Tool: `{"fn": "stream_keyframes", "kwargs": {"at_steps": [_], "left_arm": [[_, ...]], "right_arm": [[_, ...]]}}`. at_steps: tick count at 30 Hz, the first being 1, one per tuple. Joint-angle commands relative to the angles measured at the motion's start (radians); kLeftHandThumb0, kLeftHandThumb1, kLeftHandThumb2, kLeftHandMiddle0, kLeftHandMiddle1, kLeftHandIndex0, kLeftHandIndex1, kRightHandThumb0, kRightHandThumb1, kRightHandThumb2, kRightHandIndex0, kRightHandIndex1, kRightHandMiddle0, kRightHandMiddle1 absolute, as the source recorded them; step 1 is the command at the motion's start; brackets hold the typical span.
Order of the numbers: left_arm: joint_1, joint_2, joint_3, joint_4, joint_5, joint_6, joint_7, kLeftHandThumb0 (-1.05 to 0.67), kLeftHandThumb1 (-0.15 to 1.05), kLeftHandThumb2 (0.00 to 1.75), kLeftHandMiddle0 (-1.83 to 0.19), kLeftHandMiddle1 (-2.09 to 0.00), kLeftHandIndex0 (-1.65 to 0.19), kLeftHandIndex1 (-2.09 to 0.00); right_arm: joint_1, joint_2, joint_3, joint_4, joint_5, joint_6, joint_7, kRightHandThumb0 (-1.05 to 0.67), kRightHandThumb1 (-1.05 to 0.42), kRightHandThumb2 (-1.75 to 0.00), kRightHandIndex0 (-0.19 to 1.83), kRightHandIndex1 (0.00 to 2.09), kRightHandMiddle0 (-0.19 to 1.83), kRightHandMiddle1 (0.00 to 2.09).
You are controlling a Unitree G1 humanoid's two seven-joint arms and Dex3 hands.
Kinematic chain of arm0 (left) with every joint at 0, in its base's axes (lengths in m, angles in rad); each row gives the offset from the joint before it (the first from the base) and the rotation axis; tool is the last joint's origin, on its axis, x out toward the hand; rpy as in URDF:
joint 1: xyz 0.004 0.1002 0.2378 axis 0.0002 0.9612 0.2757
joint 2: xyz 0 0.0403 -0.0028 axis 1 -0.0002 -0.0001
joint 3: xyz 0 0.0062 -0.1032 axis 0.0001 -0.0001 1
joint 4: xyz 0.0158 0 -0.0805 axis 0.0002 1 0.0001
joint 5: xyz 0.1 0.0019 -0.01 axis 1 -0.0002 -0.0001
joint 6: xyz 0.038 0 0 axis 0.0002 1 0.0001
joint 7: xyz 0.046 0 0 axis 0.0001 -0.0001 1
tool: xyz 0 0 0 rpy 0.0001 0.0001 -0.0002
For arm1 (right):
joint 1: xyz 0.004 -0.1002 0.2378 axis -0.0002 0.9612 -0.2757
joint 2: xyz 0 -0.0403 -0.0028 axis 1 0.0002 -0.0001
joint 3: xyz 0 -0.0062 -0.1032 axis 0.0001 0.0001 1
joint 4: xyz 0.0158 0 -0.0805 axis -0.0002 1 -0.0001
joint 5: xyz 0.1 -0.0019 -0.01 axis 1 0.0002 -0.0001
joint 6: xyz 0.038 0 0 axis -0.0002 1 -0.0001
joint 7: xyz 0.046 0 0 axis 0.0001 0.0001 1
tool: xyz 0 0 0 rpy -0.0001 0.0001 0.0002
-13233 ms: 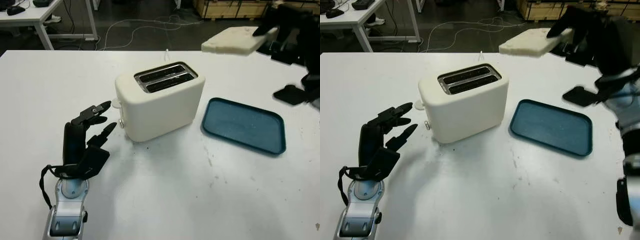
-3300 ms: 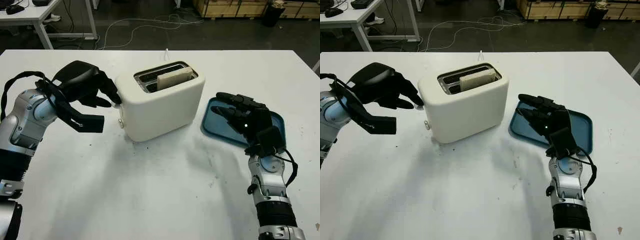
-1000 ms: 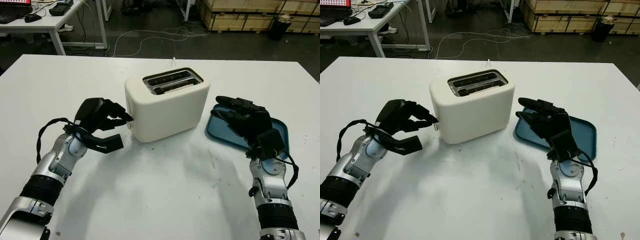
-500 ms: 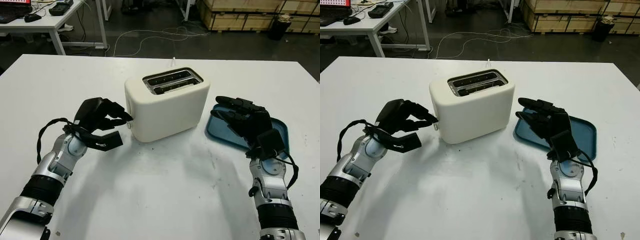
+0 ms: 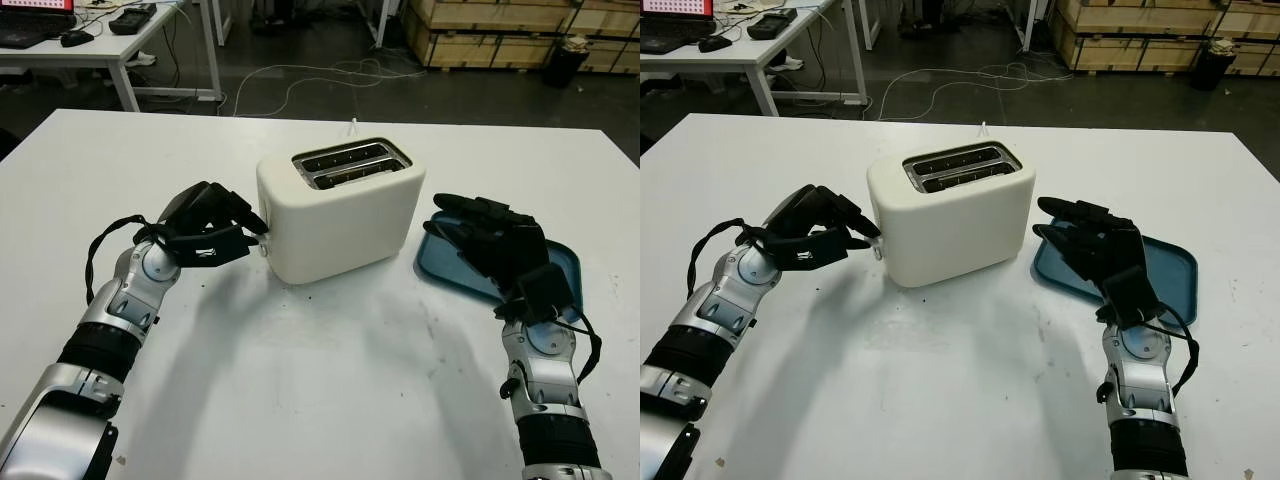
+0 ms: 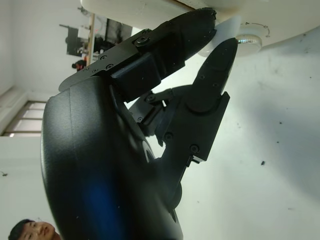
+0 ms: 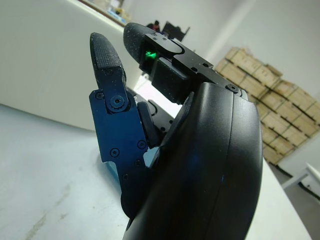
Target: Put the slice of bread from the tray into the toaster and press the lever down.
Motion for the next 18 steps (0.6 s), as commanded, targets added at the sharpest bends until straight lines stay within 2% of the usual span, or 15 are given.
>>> {"fn": "stream_keyframes", "kwargs": {"at_steps": [1,3,7,12,15,18], "left_arm": [[0.090,-0.216,-0.193,0.190,0.118,0.056,0.005,-0.17,0.89,0.00,-1.00,-0.85,-1.19,-0.03],[0.107,-0.234,-0.197,0.222,0.121,0.036,0.030,-0.16,0.89,0.00,-0.97,-0.93,-1.19,-0.03],[0.115,-0.252,-0.214,0.266,0.142,0.028,0.065,-0.15,0.88,0.00,-0.94,-0.96,-1.17,-0.02],[0.100,-0.232,-0.220,0.278,0.142,0.002,0.074,-0.18,0.89,0.00,-0.91,-1.01,-1.17,-0.02],[0.081,-0.205,-0.221,0.236,0.143,0.030,0.056,-0.17,0.90,0.00,-0.92,-0.98,-1.16,-0.01],[0.067,-0.173,-0.222,0.142,0.153,0.066,0.053,-0.13,0.86,0.00,-0.89,-1.00,-1.18,-0.01]], "right_arm": [[0.016,-0.018,-0.010,-0.046,0.021,-0.045,0.013,-0.44,-0.92,-0.02,1.14,0.01,1.04,0.00],[0.024,-0.020,-0.011,-0.060,0.022,-0.043,0.019,-0.44,-0.92,-0.03,1.14,0.00,1.04,0.00],[0.033,-0.025,-0.010,-0.079,0.005,-0.031,0.012,-0.42,-0.92,-0.03,1.13,0.00,1.04,0.00],[0.034,-0.023,-0.008,-0.082,0.015,-0.022,0.020,-0.40,-0.92,-0.02,1.13,0.00,1.03,0.00],[0.036,-0.019,-0.008,-0.088,0.015,-0.007,0.017,-0.41,-0.92,-0.01,1.13,0.00,1.03,0.00],[0.038,-0.017,-0.008,-0.088,0.012,-0.010,0.014,-0.42,-0.92,-0.01,1.13,0.00,1.03,0.00]]}}
